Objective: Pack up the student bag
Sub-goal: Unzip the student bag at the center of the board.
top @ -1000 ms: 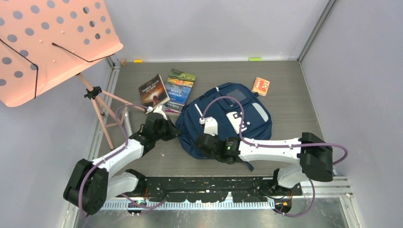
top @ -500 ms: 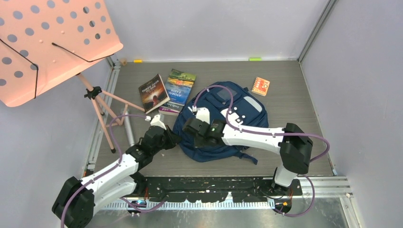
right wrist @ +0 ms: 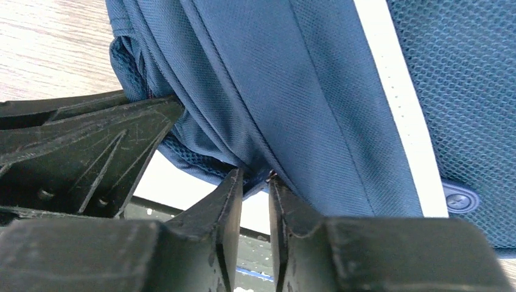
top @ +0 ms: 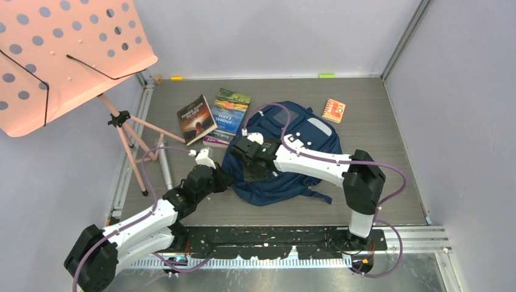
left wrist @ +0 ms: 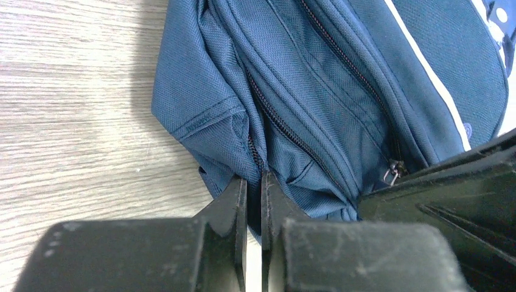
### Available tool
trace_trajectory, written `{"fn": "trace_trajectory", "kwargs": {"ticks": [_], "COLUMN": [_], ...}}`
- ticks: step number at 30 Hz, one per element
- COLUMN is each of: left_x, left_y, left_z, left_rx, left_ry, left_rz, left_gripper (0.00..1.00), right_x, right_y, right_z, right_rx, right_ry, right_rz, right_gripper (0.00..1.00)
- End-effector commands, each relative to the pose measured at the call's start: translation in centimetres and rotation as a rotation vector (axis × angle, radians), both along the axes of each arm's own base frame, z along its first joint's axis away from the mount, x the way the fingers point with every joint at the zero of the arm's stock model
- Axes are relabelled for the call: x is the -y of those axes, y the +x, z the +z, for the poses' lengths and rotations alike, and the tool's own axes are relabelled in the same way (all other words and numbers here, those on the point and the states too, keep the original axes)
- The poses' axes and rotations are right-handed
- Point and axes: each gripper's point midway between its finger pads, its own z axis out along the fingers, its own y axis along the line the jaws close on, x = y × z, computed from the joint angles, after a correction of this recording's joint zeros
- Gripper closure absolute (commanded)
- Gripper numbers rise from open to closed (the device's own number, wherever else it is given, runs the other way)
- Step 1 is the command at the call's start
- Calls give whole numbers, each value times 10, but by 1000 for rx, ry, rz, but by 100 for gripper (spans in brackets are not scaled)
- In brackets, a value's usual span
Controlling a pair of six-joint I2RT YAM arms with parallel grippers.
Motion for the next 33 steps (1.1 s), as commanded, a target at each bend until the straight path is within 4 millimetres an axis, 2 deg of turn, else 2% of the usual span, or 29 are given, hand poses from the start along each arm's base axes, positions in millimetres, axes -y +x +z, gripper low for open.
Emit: {"fn": "trace_trajectory", "kwargs": {"ticks": [1,2,3,6,7,8,9,10,11,12,13,14,15,16,17,18,19,20,23,24,26,27,30,33], "left_x": [46,41,38,30,29,28,27,27,29,30,33,36,39,44,49,54,58,62,76,80,88,92,98,100], "left_y": [-45,-46,-45,-46,-45,-45,-44,-43,-43,-43,-43,-43,-43,-43,-44,-45,-44,-45,-44,-44,-45,-46,-41,-31], "left_z": [42,42,45,55,59,63,70,74,79,83,87,90,94,97,101,104,106,108,116,116,114,112,106,95], "left_rx": [0,-3,3,43,61,81,108,131,157,181,203,223,240,259,278,300,320,340,442,467,513,538,597,616], "left_ry": [-122,-98,-80,-30,-16,-4,5,16,26,36,43,51,53,54,49,46,43,42,58,73,124,153,246,338], "left_rz": [-309,-300,-293,-309,-313,-322,-334,-350,-371,-395,-421,-452,-478,-509,-544,-579,-599,-620,-680,-703,-754,-785,-810,-822], "left_gripper": [100,98,95,76,71,66,59,53,49,44,40,37,35,34,32,31,30,29,28,28,28,28,28,28], "right_x": [-80,-77,-73,-57,-52,-45,-39,-32,-26,-19,-12,-4,4,14,25,35,47,59,94,108,126,133,151,158], "right_y": [62,59,55,44,41,38,36,34,33,31,31,31,31,33,35,37,41,42,53,57,59,59,60,57], "right_z": [70,80,77,93,106,105,116,114,123,122,129,125,133,125,133,126,132,124,123,117,119,114,117,114], "right_rx": [233,240,232,244,260,257,275,272,291,294,318,331,352,362,382,385,402,401,438,442,467,464,486,487], "right_ry": [417,436,434,455,470,456,465,449,455,438,437,410,417,384,391,363,366,330,273,233,213,195,190,199], "right_rz": [-38,-36,-32,-14,-5,0,9,12,23,26,34,38,30,14,-6,-23,-51,-66,-130,-149,-176,-183,-211,-218], "right_gripper": [69,68,65,55,54,50,48,45,44,42,41,40,39,38,37,36,36,35,34,34,32,31,30,30]}}
